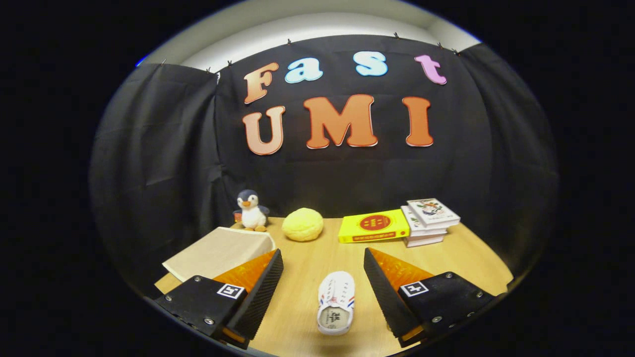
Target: Open the storage box then place both shoes into the box .Put the left shoe in first, then the right shoe, with the right side of both shoes facing outward in a uniform manner.
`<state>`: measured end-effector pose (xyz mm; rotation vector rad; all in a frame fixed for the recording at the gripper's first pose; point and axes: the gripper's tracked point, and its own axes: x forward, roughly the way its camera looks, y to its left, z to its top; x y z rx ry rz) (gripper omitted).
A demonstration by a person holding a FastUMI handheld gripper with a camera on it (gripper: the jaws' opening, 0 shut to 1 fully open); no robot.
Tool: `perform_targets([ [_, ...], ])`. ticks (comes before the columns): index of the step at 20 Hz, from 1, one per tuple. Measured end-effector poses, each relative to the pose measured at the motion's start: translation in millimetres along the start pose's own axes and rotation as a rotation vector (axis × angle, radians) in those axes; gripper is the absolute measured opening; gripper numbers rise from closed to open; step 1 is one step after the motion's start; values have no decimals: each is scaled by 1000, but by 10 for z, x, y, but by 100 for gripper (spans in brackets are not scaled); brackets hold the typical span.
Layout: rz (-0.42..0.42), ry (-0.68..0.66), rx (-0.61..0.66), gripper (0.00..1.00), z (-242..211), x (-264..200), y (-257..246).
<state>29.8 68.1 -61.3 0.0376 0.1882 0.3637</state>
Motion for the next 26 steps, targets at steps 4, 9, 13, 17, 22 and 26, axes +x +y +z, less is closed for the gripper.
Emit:
perform_targets([
  [4,220,135,218,98,-283,274,349],
  [9,440,355,596,98,-616,532,739],
  [13,591,509,753,98,-875,661,1017],
  [17,721,592,811,98,-955,714,1260],
  [22,806,653,865,98,-1081,823,1430],
  [26,853,670,913,98,-1030,816,1517],
])
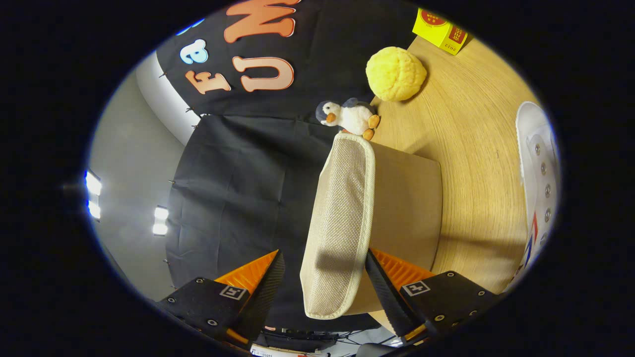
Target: Open the storage box then place both shoes into the box .Put the left shoe in first, then the right shoe, with the right side of both shoes facing outward in a uniform manner.
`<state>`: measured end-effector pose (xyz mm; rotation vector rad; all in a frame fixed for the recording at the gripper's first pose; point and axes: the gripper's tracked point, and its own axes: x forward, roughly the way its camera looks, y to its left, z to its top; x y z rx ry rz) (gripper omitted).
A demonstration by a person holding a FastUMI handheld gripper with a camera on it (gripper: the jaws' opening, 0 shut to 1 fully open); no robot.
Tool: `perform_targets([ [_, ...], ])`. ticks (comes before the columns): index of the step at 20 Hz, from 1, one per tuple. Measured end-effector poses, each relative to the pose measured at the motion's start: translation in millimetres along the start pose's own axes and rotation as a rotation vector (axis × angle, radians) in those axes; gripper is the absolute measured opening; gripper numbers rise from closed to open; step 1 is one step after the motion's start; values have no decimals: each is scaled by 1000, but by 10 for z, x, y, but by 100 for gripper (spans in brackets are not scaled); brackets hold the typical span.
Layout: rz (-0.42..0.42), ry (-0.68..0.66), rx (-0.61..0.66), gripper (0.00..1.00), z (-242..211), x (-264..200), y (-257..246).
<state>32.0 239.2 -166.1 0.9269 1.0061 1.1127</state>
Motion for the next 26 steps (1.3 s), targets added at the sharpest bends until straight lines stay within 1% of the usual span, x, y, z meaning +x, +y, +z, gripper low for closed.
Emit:
perform_targets([
  [2,30,-18,3,97,28,-59,106],
  [4,83,-56,14,96,110,-145,308],
  [6,91,-72,-24,93,124,-110,424],
  [7,87,-69,-46,86,115,-71,450],
  [8,89,-68,-56,82,103,-60,502],
  [9,87,-73,-63,73,113,-34,538],
  [10,77,-85,-72,68,127,12,576],
  [11,72,-91,-79,49,136,57,628],
  [13,77,-105,-103,37,120,104,793],
  [14,73,-119,-123,36,131,127,886],
  [16,54,-152,-161,26,174,189,1047],
  [17,46,-165,-177,16,196,240,1141],
  [18,37,-172,-194,14,186,294,1241],
  [22,2,-172,-288,15,101,626,1625],
  [26,-42,-169,-320,17,-15,1126,1947],
])
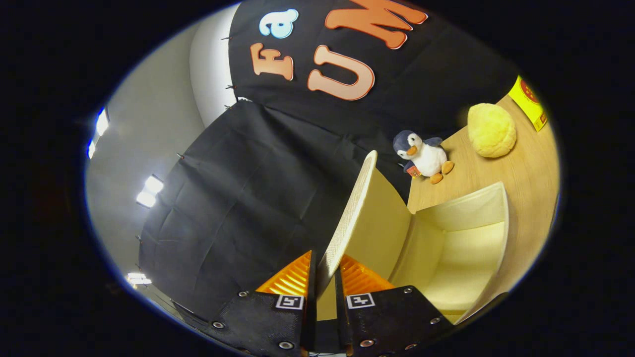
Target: Open the storage box then place both shoes into the box .Put the left shoe in first, then the right shoe, with the right side of both shoes facing outward in a uniform manner.
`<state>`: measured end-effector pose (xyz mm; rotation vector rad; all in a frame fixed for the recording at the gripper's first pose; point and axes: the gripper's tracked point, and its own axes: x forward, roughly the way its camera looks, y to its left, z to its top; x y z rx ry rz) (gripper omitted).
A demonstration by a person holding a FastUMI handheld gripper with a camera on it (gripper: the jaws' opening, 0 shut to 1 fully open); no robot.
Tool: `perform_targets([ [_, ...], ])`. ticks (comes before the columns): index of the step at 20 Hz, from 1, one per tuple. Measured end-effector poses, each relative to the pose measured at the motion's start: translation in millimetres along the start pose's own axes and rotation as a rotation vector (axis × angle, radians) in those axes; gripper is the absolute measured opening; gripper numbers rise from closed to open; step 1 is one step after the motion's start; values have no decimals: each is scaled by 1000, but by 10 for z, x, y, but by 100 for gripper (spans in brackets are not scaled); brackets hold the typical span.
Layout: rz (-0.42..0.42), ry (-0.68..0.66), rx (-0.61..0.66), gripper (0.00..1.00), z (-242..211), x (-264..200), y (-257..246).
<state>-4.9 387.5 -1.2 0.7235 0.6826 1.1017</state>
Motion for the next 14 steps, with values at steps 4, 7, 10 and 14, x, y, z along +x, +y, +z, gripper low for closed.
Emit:
perform_targets([
  [4,-70,28,-66,19,-194,519,273],
  [7,-146,70,-162,42,-406,795,328],
  [10,-200,124,-219,79,-644,1016,263],
  [14,-309,141,-350,98,-762,987,5],
])
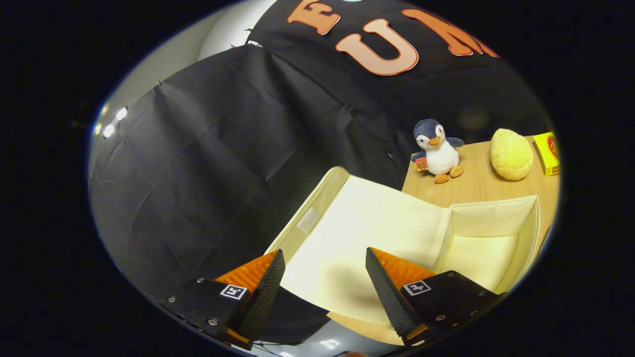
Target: Open the storage box then place both shoes into the box .Put the left shoe in first, then the right shoe, with the right side of both shoes facing outward in a uniform manner.
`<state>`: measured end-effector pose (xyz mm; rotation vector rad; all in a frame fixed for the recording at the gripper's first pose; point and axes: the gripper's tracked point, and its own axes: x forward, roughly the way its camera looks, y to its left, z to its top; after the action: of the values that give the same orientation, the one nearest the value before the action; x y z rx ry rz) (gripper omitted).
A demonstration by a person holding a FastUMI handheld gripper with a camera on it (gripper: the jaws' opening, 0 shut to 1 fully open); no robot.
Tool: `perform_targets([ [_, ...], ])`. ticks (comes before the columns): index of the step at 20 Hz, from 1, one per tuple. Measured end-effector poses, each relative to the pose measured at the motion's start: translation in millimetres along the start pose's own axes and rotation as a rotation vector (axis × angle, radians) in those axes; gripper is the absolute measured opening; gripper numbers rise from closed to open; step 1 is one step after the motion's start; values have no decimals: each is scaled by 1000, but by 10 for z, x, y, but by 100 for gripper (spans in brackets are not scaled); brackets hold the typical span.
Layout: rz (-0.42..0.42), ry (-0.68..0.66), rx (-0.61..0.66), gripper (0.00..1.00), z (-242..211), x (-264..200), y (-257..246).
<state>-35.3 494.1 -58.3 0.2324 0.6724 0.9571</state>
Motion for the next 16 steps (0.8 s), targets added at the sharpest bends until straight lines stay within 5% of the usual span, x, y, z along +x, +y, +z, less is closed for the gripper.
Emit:
perform_targets([
  [7,-201,-68,-97,98,110,-534,-883],
  [16,-468,-170,-104,98,84,-1864,-2218],
])
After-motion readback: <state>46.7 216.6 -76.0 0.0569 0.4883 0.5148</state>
